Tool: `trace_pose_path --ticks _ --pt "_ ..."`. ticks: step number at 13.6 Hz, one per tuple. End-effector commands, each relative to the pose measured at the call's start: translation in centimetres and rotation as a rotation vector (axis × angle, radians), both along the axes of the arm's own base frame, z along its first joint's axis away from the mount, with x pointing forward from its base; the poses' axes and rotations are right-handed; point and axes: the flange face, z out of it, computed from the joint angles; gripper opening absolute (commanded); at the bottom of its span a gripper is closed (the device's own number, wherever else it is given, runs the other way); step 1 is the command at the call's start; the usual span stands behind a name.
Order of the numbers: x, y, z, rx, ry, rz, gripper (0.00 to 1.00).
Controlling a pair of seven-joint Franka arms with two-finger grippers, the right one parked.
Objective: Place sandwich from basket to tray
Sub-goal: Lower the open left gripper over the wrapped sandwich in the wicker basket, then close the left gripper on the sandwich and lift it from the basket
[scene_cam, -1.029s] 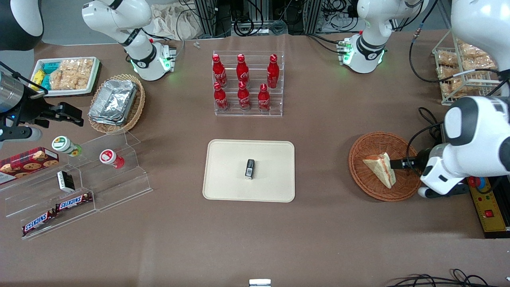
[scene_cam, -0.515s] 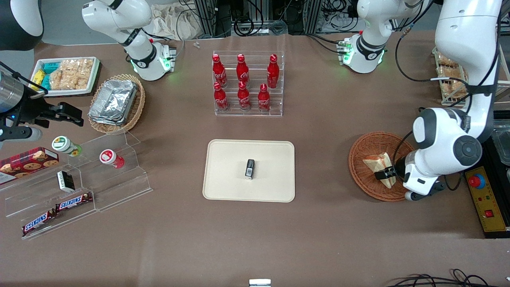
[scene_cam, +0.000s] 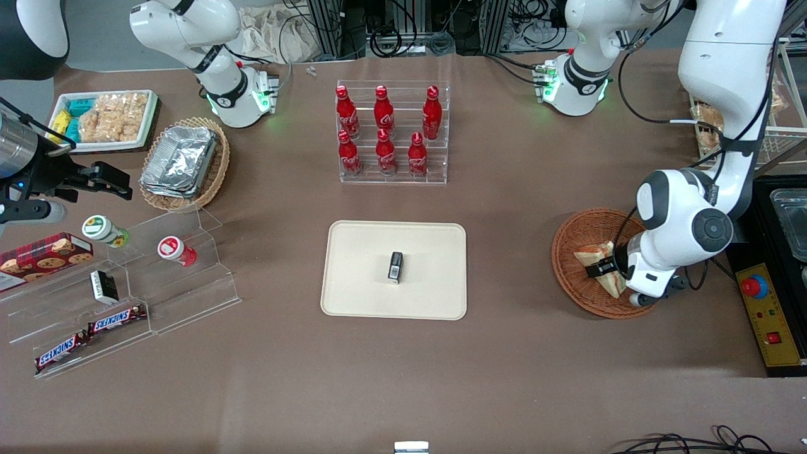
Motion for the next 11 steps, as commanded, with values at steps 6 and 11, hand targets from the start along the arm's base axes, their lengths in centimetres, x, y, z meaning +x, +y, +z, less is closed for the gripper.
trace_pose_path --ticks 6,11 --pt "0.2 -0.3 4.8 0.018 0.067 0.041 0.0" --pt "2.9 -9.0 13.4 -0.014 0.068 0.039 0.0"
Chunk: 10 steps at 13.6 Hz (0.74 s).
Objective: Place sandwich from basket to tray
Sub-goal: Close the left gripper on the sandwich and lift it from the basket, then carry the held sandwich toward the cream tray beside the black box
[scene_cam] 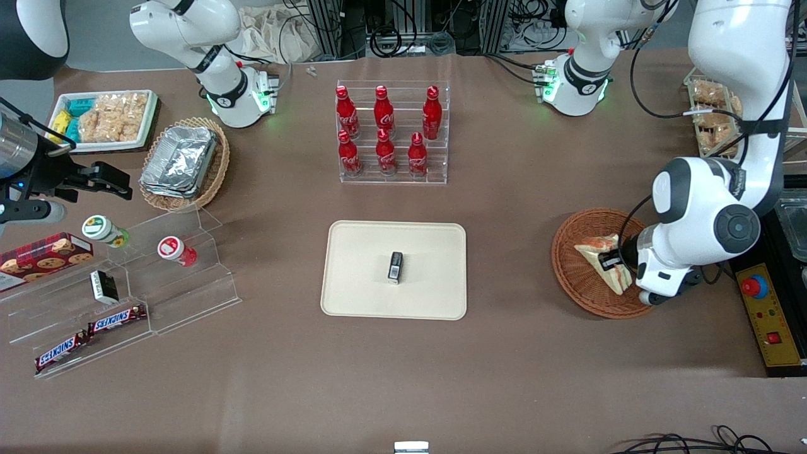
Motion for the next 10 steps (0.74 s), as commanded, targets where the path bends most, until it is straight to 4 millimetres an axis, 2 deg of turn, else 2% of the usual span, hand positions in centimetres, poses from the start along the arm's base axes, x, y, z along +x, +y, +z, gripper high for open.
trace_pose_path --ticks 1,3,5,8,10 --pt "1.2 -6.7 4.2 -0.015 -0.026 -0.051 0.0" --pt "1.3 -11.1 4.6 -0.03 -0.051 -0.154 0.0" --pt "1.0 -15.7 3.9 -0.062 -0.063 -0.318 0.0" --pt "0.2 -22.5 1.0 -0.074 -0.051 -0.464 0.0" --pt "-0.4 -26.1 -1.3 -0.062 -0.046 -0.525 0.0"
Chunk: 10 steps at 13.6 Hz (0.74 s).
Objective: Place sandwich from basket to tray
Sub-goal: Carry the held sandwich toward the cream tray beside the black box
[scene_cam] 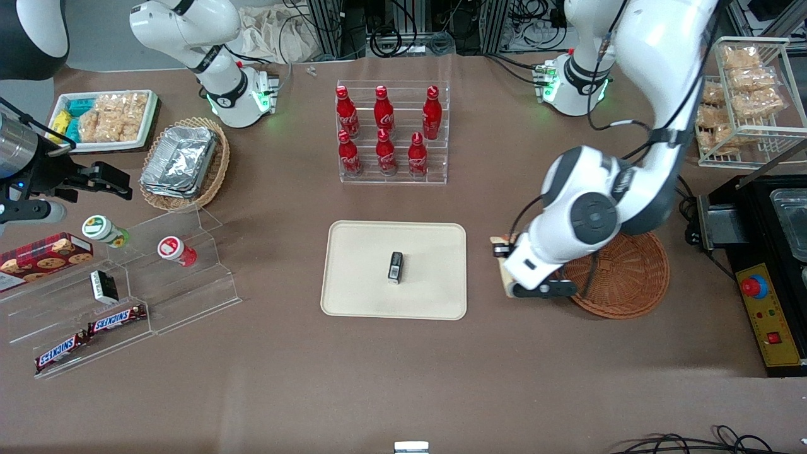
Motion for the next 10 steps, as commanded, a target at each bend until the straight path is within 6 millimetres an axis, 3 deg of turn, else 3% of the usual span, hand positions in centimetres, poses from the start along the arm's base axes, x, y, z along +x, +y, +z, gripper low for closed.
trace_pose_path --ticks 1,5,8,10 --pt "0.7 -4.3 -2.8 0.007 -0.013 -0.076 0.0" --pt "-1.0 -8.3 -6.6 0.016 0.008 -0.135 0.0" --pt "-1.8 -10.2 -9.9 0.004 0.005 -0.157 0.0" --pt "-2.4 -11.0 -11.5 0.01 0.014 -0.163 0.06"
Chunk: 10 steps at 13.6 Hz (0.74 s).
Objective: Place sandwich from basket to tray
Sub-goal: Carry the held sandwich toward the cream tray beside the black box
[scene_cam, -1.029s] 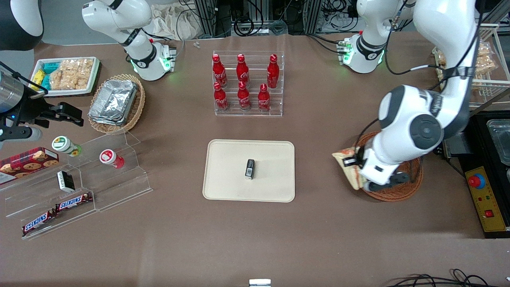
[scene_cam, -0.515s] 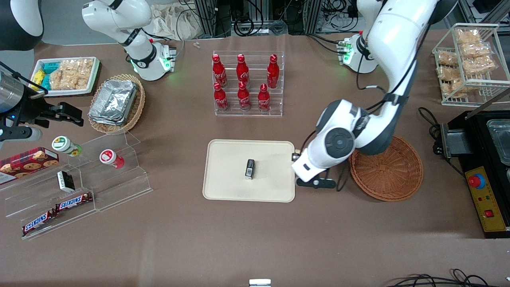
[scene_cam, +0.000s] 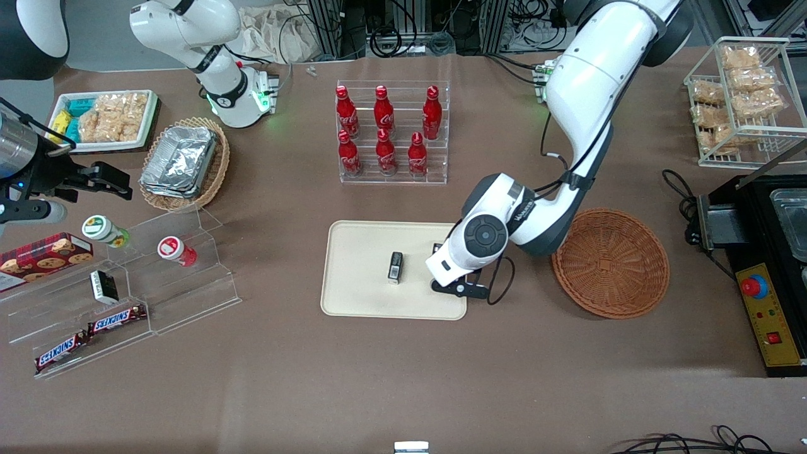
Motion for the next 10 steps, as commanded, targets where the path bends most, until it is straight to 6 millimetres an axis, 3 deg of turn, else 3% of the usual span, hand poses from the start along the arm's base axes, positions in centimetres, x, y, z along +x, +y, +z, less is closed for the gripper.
trace_pose_path --ticks 1,2,3,4,5,8,10 --pt "0.1 -1.0 -1.4 0.011 -0.008 -0.015 0.14" --pt "0.1 -1.0 -1.5 0.013 -0.006 -0.006 0.18" --pt "0.1 -1.0 -1.5 0.016 -0.005 0.009 0.47" --pt "0.0 -1.1 -1.5 0.017 -0.004 0.018 0.87" --pt "0.1 -1.0 -1.4 0.018 -0.004 0.028 1.0" --pt "0.7 -0.3 0.6 0.019 -0.02 0.057 1.0" --pt "2.7 3.1 3.0 0.026 -0.024 0.098 1.0"
